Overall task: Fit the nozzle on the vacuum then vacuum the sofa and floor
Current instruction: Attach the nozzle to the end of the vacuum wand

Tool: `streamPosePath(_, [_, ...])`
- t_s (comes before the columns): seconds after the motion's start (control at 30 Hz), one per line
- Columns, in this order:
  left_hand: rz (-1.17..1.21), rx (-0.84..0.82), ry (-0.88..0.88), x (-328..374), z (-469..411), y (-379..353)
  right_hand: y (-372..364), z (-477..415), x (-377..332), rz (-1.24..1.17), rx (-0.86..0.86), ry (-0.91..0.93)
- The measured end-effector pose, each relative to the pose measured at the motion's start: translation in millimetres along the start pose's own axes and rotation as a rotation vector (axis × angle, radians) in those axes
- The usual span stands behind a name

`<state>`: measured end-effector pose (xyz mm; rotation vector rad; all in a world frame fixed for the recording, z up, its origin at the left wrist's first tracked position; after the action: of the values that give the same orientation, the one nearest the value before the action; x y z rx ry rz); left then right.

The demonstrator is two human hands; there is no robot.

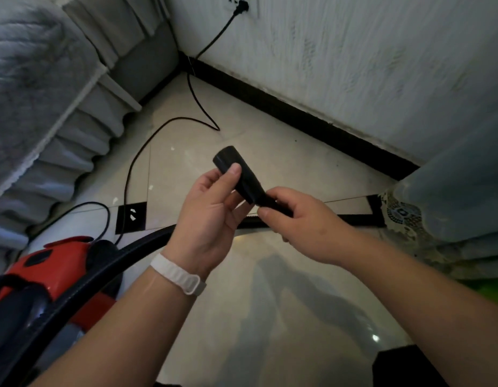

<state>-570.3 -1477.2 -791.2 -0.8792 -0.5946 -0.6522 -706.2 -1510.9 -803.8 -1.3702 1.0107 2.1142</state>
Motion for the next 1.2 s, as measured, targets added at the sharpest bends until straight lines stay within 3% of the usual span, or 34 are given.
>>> streamPosePath(0.97, [-0.265,0.005,-0.182,1,-6,-13,34,-1,-3,0.247,0.031,0.016])
streamPosePath(1.1, [-0.173,0.007,-0.143,0,-10,-7,41,-1,-3,0.238,0.128,-0.031])
streamPosePath(1.2, [-0.091,0.028,-0.093,-3,-13,-3,54,0,0,0.041,0.296,-0.086])
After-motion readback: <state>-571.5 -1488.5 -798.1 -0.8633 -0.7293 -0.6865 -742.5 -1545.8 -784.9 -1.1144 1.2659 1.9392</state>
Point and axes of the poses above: each hand's wrist, its own z-axis away from the middle knuckle, its own y-axis out of the back of the hand, x = y × z, the point moved 6 cm from there along -z, towards the middle knuckle, and after that the axes turned 5 degrees about y, right-handed, at the moved point
